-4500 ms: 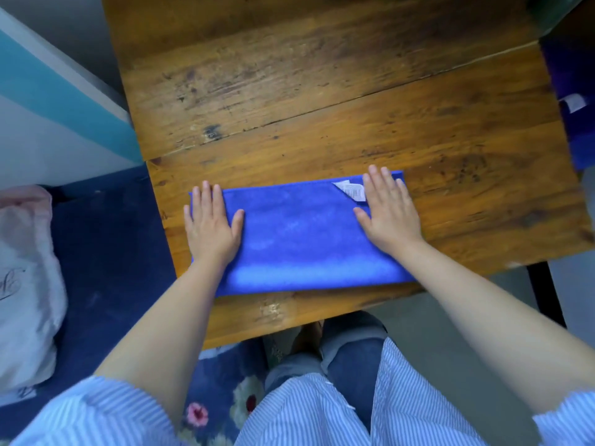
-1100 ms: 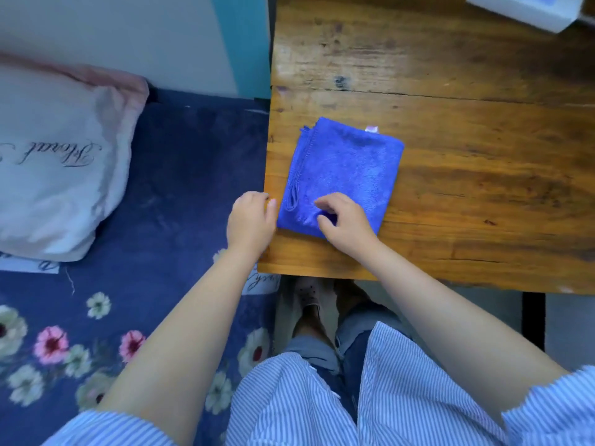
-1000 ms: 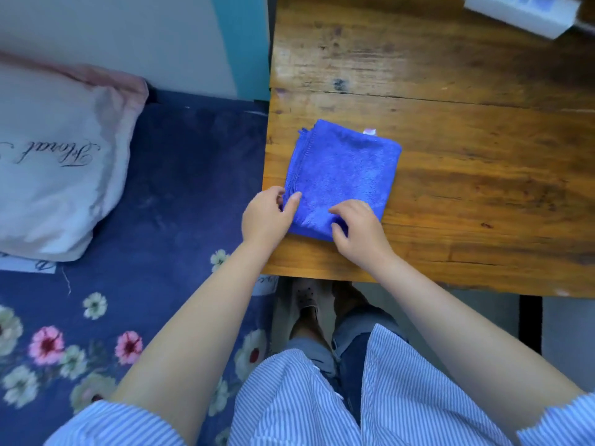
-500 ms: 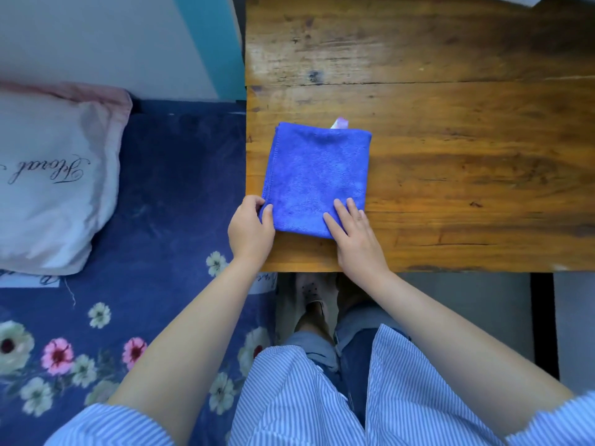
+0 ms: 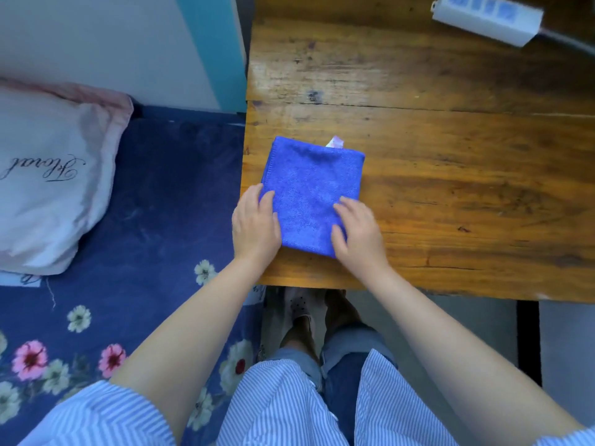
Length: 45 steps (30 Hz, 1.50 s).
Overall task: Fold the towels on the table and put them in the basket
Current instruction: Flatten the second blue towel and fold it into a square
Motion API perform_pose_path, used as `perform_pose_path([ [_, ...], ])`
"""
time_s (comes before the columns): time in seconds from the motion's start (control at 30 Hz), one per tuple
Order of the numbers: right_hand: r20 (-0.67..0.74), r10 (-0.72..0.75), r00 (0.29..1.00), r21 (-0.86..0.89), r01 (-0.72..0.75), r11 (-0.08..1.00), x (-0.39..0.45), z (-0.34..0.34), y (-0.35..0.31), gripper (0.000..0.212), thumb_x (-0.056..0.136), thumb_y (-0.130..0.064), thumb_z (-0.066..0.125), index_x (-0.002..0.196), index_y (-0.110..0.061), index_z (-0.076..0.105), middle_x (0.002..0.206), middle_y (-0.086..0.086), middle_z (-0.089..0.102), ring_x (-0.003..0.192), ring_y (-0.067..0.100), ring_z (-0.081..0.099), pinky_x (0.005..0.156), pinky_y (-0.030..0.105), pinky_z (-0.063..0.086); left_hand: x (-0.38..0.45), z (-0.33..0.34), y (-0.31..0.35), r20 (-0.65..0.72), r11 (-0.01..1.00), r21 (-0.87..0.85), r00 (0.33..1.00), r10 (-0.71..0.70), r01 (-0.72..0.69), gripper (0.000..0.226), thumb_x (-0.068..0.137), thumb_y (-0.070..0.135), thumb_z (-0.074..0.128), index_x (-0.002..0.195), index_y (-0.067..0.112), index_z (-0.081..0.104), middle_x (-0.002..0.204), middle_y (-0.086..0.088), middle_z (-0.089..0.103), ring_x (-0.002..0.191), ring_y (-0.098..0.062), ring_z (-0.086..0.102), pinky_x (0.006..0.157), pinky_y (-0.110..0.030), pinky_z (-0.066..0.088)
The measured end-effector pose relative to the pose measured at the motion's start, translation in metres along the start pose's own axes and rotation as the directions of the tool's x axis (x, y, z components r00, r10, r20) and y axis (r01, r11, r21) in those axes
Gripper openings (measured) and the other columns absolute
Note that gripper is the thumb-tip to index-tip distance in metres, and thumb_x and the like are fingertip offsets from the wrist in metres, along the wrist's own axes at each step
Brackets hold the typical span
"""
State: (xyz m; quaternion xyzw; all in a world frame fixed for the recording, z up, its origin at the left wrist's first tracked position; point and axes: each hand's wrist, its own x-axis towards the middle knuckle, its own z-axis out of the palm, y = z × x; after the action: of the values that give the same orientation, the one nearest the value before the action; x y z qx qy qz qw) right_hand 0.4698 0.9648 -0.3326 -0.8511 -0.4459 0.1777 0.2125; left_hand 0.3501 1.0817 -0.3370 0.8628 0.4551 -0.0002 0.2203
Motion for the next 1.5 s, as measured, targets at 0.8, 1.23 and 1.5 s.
perform_pose_path([
  [0.8,-0.228,-0.17,0.959,-0.279,0.103,0.955,0.06,0.004,0.023,0.035,0.076,-0.02,0.046,0.107,-0.005,0.054,0.116,0.024,0.061,0.115,0.03,0.038,0.095,0.06,0.038,0.022,0.027,0.008,0.267,0.976,0.139,0.955,0.126,-0.168,0.084,0.078,0.052,-0.003,0.148,0.007,0.012,0.157,-0.009,0.005,0.147,-0.024,0.001,0.117,-0.034,-0.004],
  [1.23,0.294,-0.258,0.92,-0.489,0.377,0.787,-0.016,0.034,0.011,0.044,0.062,-0.014,0.072,0.103,0.001,0.069,0.109,0.017,0.069,0.099,0.031,0.067,0.076,0.042,0.056,0.009,0.002,-0.013,0.328,0.917,0.234,0.914,0.24,-0.324,0.058,0.097,0.036,0.035,0.145,0.003,0.026,0.155,-0.013,0.019,0.145,-0.025,0.016,0.117,-0.038,0.014],
  [1.5,0.373,-0.3,0.878,-0.652,0.478,0.588,0.008,0.033,-0.004,0.031,0.069,-0.003,0.039,0.078,0.0,0.069,0.075,0.015,0.072,0.066,0.025,0.07,0.047,0.023,0.051,-0.02,0.019,-0.027,0.274,0.822,0.29,0.865,0.42,-0.49,0.07,0.038,0.03,0.092,0.095,-0.005,0.07,0.103,-0.019,0.071,0.093,-0.033,0.07,0.07,-0.04,0.057],
])
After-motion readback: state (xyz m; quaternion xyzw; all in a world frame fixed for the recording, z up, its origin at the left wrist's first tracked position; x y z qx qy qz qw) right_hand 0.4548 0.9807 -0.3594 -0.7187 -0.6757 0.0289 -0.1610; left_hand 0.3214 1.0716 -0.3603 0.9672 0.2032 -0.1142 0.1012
